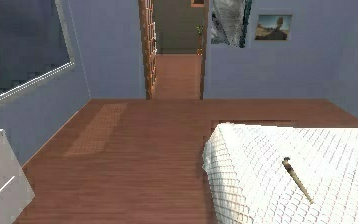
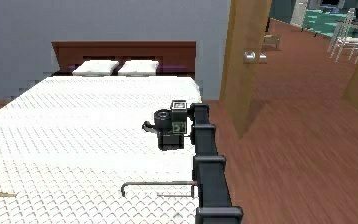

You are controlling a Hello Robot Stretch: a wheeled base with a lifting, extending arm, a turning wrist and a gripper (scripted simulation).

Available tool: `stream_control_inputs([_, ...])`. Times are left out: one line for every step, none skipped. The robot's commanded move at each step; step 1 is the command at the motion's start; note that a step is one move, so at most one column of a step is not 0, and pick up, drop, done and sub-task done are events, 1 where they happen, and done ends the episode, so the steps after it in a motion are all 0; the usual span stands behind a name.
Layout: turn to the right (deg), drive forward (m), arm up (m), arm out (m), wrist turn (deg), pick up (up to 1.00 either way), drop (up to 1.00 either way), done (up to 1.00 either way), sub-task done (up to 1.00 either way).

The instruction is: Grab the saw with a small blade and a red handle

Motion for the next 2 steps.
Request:
stream_control_inputs([0.0, 0.00, -0.30, 0.00, 0.0, 0.00, 0.00, 0.00, 0.00])
stream_control_inputs([0.0, 0.00, 0.00, 0.00, 0.0, 1.00, 0.00, 0.00, 0.00])
